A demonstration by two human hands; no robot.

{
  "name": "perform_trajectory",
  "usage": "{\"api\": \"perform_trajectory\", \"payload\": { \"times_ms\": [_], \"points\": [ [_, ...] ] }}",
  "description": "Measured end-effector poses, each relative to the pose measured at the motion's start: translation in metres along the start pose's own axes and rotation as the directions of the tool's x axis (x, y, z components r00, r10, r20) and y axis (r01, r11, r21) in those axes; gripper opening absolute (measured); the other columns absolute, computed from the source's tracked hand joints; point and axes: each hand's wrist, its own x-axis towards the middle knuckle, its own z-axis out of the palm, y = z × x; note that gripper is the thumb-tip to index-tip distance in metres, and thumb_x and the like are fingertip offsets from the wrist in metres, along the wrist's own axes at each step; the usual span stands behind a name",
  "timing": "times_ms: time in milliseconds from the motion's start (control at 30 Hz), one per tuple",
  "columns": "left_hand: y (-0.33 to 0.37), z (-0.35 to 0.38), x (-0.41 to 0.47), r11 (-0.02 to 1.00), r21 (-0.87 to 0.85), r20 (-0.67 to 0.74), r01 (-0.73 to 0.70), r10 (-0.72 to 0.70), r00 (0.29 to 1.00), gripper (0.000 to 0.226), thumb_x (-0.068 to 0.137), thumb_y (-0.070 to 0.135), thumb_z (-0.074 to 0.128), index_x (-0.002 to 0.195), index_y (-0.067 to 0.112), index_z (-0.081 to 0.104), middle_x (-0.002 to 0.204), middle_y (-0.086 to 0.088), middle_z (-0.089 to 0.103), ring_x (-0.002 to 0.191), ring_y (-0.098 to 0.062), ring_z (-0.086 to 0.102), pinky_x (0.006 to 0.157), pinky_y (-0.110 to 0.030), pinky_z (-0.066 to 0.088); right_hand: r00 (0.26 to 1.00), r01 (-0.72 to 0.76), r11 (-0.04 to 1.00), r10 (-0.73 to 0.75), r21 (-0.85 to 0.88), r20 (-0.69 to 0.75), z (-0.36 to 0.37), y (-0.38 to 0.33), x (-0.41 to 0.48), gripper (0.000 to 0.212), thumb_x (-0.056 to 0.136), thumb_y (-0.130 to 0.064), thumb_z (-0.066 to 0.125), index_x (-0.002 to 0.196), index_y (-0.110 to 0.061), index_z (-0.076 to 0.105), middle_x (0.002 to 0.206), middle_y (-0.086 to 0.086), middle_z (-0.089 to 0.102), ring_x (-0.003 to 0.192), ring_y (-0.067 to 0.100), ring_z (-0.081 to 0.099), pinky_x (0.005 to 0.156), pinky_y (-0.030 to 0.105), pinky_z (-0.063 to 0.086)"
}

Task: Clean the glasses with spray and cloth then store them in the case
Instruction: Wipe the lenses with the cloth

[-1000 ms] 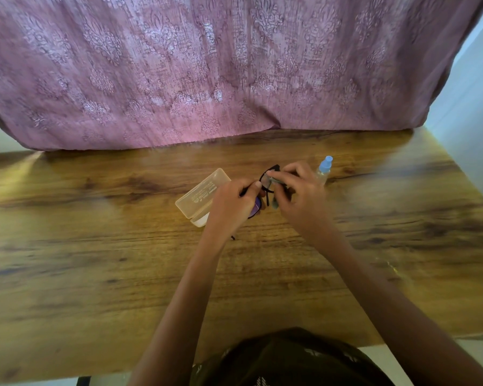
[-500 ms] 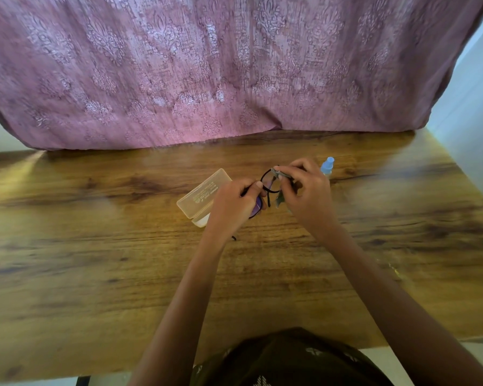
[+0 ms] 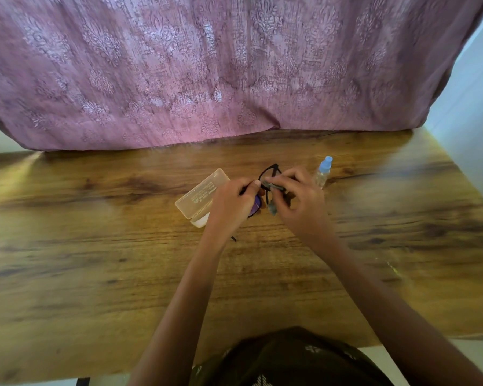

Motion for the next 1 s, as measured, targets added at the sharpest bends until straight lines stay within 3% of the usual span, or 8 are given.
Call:
{"api": "perform_trajectory", "payload": {
  "times_ms": [67,300,533,767,900,1000],
  "points": [
    [-0.001,-0.001,0.000,1.000,0.011,-0.006,-0.005,0.005,1.000,0.030,0.100,0.027,0.049,0.078,0.020,0.069,0.072,-0.001,0.071,0.066,-0.006,0.060,0.056,-0.011,0.039,1.000,0.008,1.000,-0.009,0.021,0.015,0.001,-0.002,0.000,0.021,0.086,0.003,0.065,0.105,-0.001,0.072,0.091,0.010,0.060,0.079,0.018,0.058,0.065,0.029,0.052],
    [0.001,-0.002,0.000,1.000,-0.011,0.009,0.012,-0.012,1.000,0.032,0.101,0.028,0.048,0.075,0.023,0.066,0.072,0.001,0.071,0.077,-0.020,0.067,0.077,-0.040,0.051,0.997,-0.070,0.998,0.070,0.001,-0.039,0.000,0.005,0.007,0.019,0.087,0.003,0.065,0.104,0.000,0.072,0.090,0.012,0.059,0.077,0.021,0.058,0.064,0.036,0.052],
    [0.001,-0.002,-0.001,1.000,-0.008,-0.004,0.016,-0.016,1.000,0.029,0.100,0.028,0.049,0.080,0.019,0.069,0.074,-0.002,0.072,0.075,-0.019,0.066,0.072,-0.035,0.049,0.999,-0.018,1.000,0.019,0.010,-0.029,0.003,0.000,-0.001,0.021,0.085,0.004,0.066,0.104,0.000,0.072,0.089,0.010,0.059,0.077,0.018,0.058,0.065,0.029,0.051],
    [0.003,-0.004,-0.005,0.999,-0.033,0.018,0.004,-0.003,1.000,0.030,0.101,0.023,0.048,0.081,0.014,0.068,0.072,-0.007,0.071,0.074,-0.027,0.068,0.076,-0.049,0.055,1.000,0.021,0.999,-0.022,-0.026,-0.016,0.007,-0.006,0.004,0.019,0.084,0.004,0.067,0.102,0.001,0.073,0.089,0.010,0.060,0.085,0.010,0.053,0.078,0.014,0.042],
    [0.003,-0.002,-0.005,1.000,-0.014,0.012,-0.016,0.017,1.000,0.031,0.100,0.025,0.049,0.081,0.008,0.067,0.076,-0.015,0.069,0.075,-0.033,0.066,0.077,-0.056,0.051,1.000,-0.010,1.000,0.010,-0.027,-0.016,0.004,-0.001,0.010,0.019,0.087,0.001,0.066,0.104,0.000,0.072,0.089,0.009,0.059,0.084,0.014,0.054,0.075,0.019,0.044],
    [0.003,-0.002,-0.006,1.000,-0.010,0.007,-0.018,0.019,1.000,0.031,0.100,0.025,0.050,0.078,0.013,0.067,0.073,-0.008,0.070,0.074,-0.028,0.066,0.080,-0.052,0.051,0.998,-0.048,0.998,0.046,-0.049,-0.046,0.001,0.008,0.015,0.020,0.085,0.004,0.066,0.104,0.000,0.073,0.087,0.010,0.058,0.079,0.013,0.052,0.072,0.014,0.040]
  ]
}}
